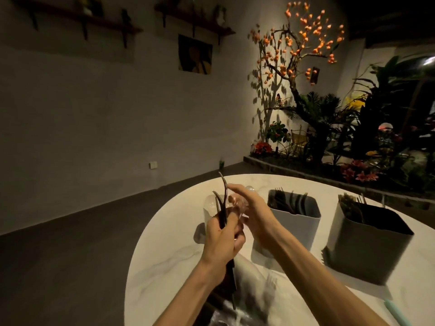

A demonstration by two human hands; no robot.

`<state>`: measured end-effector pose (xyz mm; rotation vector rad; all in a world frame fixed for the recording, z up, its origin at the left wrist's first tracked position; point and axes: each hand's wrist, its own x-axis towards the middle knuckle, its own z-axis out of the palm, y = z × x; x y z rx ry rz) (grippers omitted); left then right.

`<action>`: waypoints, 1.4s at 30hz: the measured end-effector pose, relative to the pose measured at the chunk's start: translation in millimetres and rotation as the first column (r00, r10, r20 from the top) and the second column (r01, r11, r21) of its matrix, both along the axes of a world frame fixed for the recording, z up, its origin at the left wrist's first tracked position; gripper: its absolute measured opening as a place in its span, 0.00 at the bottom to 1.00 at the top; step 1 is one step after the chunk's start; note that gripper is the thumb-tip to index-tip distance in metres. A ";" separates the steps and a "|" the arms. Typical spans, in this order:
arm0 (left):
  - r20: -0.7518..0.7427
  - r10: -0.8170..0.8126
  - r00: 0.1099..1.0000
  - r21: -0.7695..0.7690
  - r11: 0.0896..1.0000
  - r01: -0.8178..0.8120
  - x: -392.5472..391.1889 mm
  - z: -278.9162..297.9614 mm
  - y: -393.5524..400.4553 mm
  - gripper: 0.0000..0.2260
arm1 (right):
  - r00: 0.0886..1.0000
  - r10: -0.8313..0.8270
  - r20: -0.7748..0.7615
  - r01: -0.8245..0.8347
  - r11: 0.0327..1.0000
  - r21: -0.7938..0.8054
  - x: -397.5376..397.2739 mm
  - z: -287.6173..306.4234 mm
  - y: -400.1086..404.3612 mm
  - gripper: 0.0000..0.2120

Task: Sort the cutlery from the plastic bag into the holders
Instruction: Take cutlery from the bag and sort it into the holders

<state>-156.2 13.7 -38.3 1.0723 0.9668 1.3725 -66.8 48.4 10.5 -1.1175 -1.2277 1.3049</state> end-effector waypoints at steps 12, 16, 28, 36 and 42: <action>0.039 -0.112 0.993 -0.058 0.992 0.114 -54.5 4.2 42.9 0.17 | 0.740 -0.205 0.641 -0.189 0.851 0.490 -28.6 10.5 64.1 0.18; 0.017 -0.156 0.988 -0.095 0.983 0.157 -64.2 0.2 54.4 0.16 | 0.789 -0.105 0.605 -0.202 0.886 0.417 -33.5 0.8 75.4 0.12; -0.024 0.138 0.990 -0.176 0.974 -0.141 -97.5 -19.8 84.6 0.09 | 0.488 -0.432 0.758 -0.176 0.802 0.571 -25.6 -6.3 140.1 0.16; -0.096 0.027 0.995 -0.183 0.982 -0.044 -91.8 -21.4 89.3 0.10 | 0.215 -0.347 0.913 -0.381 0.831 0.405 -27.7 -39.4 161.6 0.11; -0.085 0.029 0.996 -0.187 0.981 -0.044 -92.8 -28.8 91.6 0.11 | 0.069 -0.320 0.945 -0.472 0.824 0.313 -24.3 -40.1 154.5 0.17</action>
